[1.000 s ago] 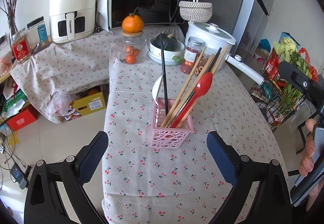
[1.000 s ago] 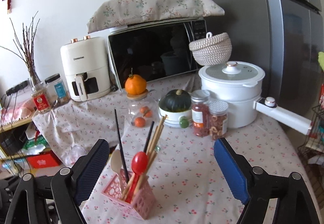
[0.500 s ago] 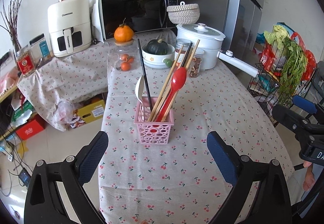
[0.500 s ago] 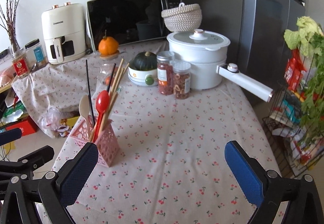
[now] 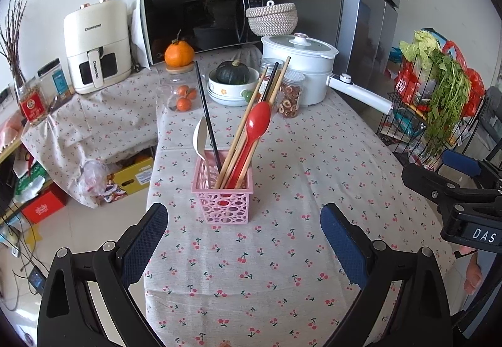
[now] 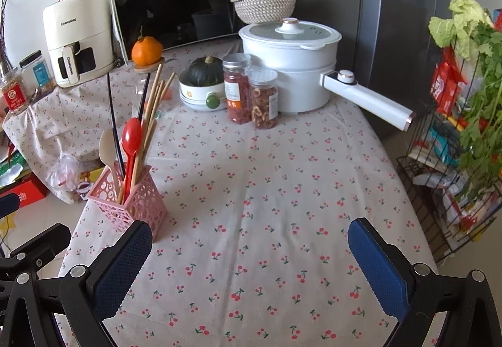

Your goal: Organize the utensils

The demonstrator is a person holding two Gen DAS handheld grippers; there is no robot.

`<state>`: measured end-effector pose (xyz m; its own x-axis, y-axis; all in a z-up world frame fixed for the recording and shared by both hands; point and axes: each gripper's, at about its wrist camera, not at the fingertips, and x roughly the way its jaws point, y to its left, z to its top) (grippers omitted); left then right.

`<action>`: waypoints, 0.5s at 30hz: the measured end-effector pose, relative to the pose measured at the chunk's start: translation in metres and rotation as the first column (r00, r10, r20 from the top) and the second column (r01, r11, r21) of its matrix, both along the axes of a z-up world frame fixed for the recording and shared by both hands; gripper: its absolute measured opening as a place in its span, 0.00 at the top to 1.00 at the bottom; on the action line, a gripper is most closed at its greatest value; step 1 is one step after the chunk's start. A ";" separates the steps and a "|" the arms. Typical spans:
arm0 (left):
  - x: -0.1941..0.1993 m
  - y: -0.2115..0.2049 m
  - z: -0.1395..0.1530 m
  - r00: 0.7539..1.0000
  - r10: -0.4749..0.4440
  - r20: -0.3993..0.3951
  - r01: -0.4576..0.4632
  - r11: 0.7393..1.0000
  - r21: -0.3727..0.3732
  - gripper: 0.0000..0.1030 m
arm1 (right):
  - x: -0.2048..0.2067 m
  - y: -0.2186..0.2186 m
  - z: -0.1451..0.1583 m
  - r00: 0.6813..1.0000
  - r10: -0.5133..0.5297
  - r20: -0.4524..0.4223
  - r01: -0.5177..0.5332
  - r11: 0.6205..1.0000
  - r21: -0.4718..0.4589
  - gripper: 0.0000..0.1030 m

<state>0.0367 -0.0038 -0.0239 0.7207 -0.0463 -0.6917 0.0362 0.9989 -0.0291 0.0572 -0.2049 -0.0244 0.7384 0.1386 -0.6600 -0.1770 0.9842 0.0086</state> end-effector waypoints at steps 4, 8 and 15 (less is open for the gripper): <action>0.000 -0.001 0.000 1.000 0.000 0.000 0.000 1.000 0.000 0.04 | 0.001 0.001 -0.002 1.000 -0.002 -0.008 0.002 1.000 -0.003 0.01; 0.000 -0.001 0.000 1.000 0.000 -0.001 0.000 1.000 0.000 0.04 | 0.003 0.001 -0.004 1.000 -0.005 -0.019 0.005 1.000 -0.005 0.01; 0.000 -0.001 0.000 1.000 0.000 0.000 0.000 1.000 0.000 0.04 | 0.004 -0.001 -0.006 0.999 -0.012 -0.034 0.012 1.000 0.003 0.01</action>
